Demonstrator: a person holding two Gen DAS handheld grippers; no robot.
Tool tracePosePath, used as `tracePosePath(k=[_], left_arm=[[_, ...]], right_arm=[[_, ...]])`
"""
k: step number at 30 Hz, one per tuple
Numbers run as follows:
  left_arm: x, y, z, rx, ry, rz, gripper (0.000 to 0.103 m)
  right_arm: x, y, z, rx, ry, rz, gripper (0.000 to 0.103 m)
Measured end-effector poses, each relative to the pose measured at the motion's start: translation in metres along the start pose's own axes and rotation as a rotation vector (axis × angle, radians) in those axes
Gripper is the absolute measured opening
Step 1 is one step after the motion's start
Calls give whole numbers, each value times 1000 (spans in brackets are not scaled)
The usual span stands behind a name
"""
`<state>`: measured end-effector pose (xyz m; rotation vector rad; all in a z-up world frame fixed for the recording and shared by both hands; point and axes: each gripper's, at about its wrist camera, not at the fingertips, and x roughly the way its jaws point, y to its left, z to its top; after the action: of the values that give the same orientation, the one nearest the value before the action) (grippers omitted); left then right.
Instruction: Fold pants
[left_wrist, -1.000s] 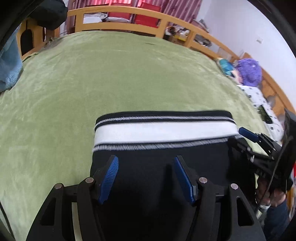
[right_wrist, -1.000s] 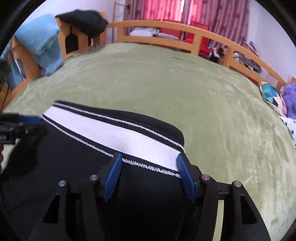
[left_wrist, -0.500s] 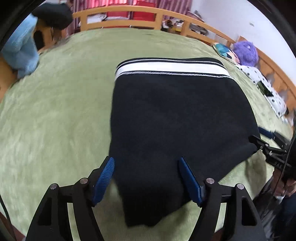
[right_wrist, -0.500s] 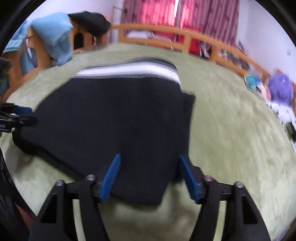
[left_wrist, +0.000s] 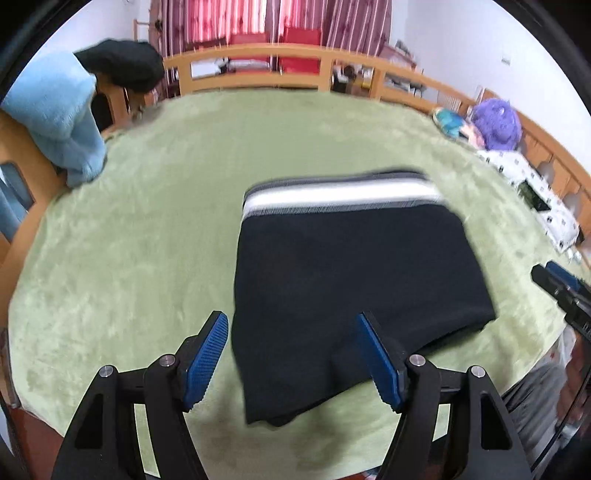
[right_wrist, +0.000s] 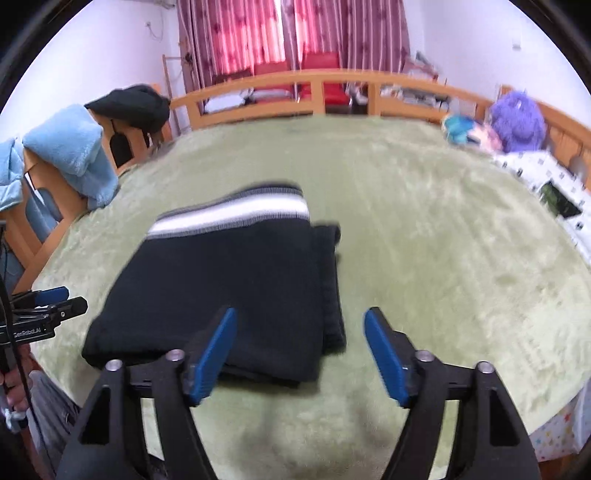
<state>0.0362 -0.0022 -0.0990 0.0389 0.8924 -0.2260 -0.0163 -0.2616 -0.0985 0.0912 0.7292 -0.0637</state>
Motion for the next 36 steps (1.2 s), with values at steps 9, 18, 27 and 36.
tracePosePath(k=[9,18,27,36], left_arm=[[-66,-33,9,-13,-109,-37,83],[-87,-42,-5,-34,-137,-27,89],[-96,-50,-9,-36,-160,-32,89],[-97,-51,-9,-35,-157,-32,89]], right_arm=[[-56,18,25,26,-7,-28,79],[-94,23,12,23,-63,-66,103],[-99,12,4,36,-64,-103,103],[-101,14,4,31,-69,-111,103]])
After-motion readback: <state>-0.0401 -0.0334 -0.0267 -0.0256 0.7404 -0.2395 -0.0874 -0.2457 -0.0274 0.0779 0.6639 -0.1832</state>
